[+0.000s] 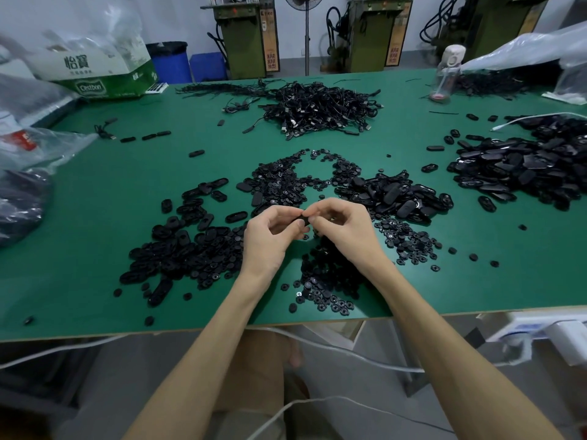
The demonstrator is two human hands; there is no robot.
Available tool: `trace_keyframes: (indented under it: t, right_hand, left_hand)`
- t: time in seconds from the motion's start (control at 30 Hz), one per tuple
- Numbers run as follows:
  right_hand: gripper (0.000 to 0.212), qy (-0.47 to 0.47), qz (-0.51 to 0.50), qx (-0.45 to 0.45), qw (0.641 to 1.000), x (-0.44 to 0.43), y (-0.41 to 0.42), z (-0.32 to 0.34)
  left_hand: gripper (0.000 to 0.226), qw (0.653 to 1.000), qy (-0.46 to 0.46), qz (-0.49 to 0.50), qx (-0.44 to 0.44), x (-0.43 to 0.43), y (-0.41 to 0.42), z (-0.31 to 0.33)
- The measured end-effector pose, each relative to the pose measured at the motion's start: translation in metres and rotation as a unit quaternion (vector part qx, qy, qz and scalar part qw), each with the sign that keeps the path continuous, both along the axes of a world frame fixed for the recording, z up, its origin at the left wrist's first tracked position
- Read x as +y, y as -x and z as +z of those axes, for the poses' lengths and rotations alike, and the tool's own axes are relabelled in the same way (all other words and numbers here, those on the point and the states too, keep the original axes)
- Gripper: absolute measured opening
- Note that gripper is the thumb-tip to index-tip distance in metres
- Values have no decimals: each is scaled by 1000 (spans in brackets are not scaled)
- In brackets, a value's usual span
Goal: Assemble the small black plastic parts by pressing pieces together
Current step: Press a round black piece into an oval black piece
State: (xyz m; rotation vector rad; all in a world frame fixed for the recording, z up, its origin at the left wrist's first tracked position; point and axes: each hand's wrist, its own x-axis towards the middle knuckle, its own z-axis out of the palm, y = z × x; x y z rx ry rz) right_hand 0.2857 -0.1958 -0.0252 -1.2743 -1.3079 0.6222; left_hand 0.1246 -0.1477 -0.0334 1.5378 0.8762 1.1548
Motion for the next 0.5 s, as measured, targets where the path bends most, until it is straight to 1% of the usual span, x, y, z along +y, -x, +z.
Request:
trace_keyframes:
  t: [0.13, 0.2, 0.27, 0.3, 0.33, 0.37, 0.43, 0.5]
  right_hand:
    - [21, 11, -24, 6, 1000, -1, 2, 0]
    - [21, 15, -33, 23, 999, -1, 2, 2]
    - [20, 5, -73, 72, 995, 0, -3, 3]
    - [19, -2, -96, 122, 988, 0, -6, 4]
    - [19, -7, -111, 193, 975, 0, -9, 4]
    - [18, -11, -110, 284, 953, 0, -12, 5]
    - [15, -18, -78, 462, 883, -2, -17, 9]
    - [18, -26, -48, 587, 808, -4, -22, 11]
  left_hand:
    - [16, 1000, -17, 8, 22, -1, -2, 1]
    - [16, 999, -24, 19, 31, -1, -2, 1]
    - [13, 995, -52, 34, 77, -1, -3, -1]
    - [12, 991, -70, 39, 108, -2, -4, -1]
    - [14, 986, -89, 43, 137, -4, -6, -1]
    - [16, 980, -107, 41, 160, -5, -7, 0]
    - [16, 972, -142, 27, 187, -8, -10, 1]
    - [16, 964, -172, 22, 202, -10, -11, 3]
